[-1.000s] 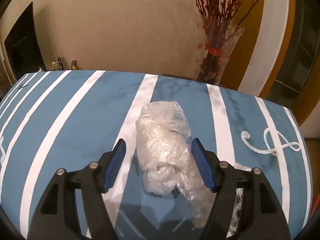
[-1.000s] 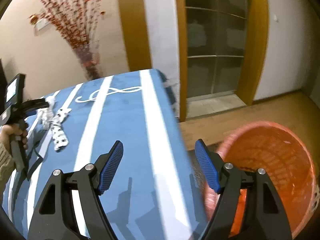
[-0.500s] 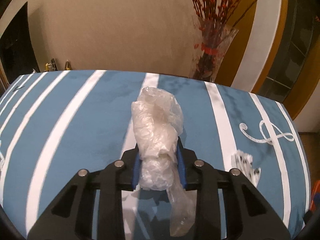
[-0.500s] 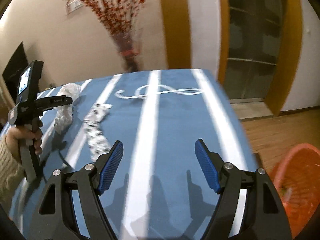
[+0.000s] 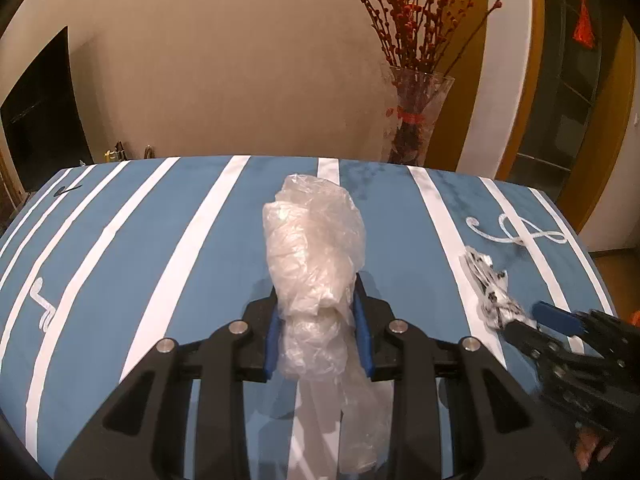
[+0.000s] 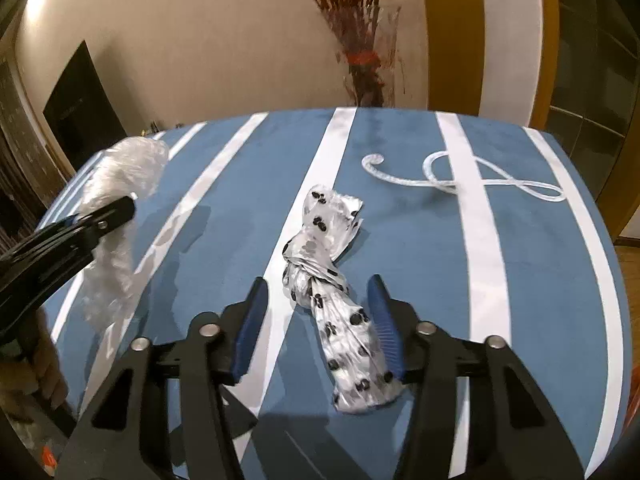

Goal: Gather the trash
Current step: 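Grasp the black-dotted white bag with the right tool while the left tool holds the clear bag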

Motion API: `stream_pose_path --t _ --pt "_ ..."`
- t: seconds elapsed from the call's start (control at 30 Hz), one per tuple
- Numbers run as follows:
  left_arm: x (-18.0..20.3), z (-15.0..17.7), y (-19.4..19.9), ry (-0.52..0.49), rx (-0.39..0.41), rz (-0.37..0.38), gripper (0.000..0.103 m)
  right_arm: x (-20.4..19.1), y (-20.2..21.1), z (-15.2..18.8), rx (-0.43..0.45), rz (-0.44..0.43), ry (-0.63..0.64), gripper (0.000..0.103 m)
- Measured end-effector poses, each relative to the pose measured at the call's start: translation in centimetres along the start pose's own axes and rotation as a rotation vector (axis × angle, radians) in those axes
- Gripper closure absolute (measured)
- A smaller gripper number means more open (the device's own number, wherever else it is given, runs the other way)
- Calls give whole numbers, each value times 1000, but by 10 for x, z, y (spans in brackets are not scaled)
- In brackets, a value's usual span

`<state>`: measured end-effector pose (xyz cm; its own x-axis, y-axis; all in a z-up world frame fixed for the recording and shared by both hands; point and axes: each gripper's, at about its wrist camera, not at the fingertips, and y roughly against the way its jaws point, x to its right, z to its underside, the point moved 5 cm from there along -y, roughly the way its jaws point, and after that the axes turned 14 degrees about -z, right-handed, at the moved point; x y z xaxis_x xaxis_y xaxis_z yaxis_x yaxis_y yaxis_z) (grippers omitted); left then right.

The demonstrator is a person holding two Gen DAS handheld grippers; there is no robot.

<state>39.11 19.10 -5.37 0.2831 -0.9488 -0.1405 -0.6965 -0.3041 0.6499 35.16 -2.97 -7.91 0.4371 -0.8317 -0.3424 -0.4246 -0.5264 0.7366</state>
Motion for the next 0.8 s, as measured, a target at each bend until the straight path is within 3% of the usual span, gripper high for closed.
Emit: stream_pose_path --t 0.17,0.5,0.8 --pt "3 11 5 2 -16 25 72 8 3 6 -10 26 -21 81" --pt "33 23 36 -21 -8 96 72 35 70 29 78 90 -68 84" --pt "83 30 91 -74 33 197 72 58 163 58 205 191 -103 84"
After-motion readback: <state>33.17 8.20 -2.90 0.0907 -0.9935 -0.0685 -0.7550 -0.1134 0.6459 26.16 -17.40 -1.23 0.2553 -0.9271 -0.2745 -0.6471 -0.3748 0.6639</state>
